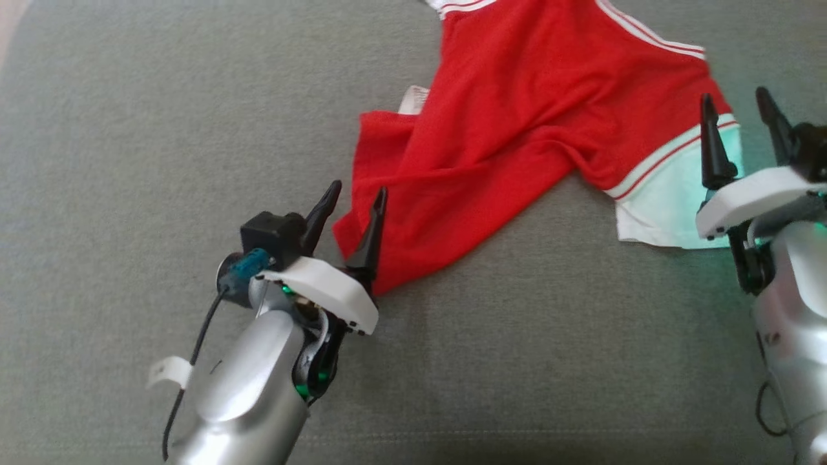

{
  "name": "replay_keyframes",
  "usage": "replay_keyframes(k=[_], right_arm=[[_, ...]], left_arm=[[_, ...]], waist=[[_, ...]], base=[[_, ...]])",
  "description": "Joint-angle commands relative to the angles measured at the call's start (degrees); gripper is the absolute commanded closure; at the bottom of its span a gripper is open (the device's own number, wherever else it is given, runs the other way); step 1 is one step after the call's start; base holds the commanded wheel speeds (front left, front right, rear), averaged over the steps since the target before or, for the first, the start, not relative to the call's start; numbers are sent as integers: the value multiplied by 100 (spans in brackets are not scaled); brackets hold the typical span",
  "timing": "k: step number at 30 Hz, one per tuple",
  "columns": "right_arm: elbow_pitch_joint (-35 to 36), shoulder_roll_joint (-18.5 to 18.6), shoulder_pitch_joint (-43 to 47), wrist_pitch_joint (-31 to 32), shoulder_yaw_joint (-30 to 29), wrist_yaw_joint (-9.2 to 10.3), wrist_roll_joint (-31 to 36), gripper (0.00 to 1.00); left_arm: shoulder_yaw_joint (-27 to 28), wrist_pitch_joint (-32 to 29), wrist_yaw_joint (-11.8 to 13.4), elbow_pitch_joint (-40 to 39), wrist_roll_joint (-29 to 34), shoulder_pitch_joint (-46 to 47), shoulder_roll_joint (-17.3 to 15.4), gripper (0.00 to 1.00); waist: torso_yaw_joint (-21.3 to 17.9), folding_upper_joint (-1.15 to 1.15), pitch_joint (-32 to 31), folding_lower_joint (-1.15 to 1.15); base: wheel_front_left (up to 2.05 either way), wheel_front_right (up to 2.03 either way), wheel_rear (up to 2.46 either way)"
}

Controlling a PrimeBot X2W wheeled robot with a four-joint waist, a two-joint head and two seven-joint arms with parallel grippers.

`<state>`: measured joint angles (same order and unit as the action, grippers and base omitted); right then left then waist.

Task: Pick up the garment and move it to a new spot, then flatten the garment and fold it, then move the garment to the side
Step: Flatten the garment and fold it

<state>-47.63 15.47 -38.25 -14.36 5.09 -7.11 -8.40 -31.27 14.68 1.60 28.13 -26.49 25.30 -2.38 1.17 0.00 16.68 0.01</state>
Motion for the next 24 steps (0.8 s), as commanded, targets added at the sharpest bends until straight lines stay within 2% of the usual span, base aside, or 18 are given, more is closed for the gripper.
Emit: replay_keyframes(k=[1, 5, 11, 12, 13, 14, 15, 21, 24], right_arm=[[269, -8, 72, -63, 105, -37, -94, 0], [428, -79, 265, -63, 139, -37, -198, 0], [586, -222, 425, -63, 207, -37, -278, 0], [603, -233, 448, -63, 216, -37, -281, 0], [614, -245, 470, -63, 215, -37, -289, 0], [625, -250, 488, -63, 217, -37, -291, 0], [631, -254, 504, -63, 213, -37, -293, 0], [594, -266, 626, -63, 120, -37, -311, 0], [550, -276, 740, -63, 4, -37, -317, 0]], left_arm=[[230, 32, -76, -13, -92, 208, -50, 0], [225, 32, -236, 289, -224, 218, -50, 0], [298, 32, -212, 432, -205, 271, -50, 0], [305, 32, -206, 434, -180, 279, -50, 9], [336, 32, -197, 373, -140, 297, -50, 47], [381, 32, -167, 277, -55, 312, -50, 80], [397, 32, -160, 219, 33, 299, -50, 100], [407, 32, -187, -153, 342, 178, -50, 100], [210, 32, -338, -552, 621, 101, -50, 100]], waist=[[-127, 0, -79, -1], [-230, 0, -157, -1], [-378, 0, -223, -1], [-398, 0, -232, -1], [-417, 0, -236, -1], [-432, 0, -239, -1], [-445, 0, -247, -1], [-427, 0, -362, -1], [-335, 0, -480, -1]], base=[[0, 0, 0], [0, 0, 0], [0, 0, 0], [0, 0, 0], [0, 0, 0], [0, 0, 0], [0, 0, 0], [0, 0, 0], [0, 0, 0]])
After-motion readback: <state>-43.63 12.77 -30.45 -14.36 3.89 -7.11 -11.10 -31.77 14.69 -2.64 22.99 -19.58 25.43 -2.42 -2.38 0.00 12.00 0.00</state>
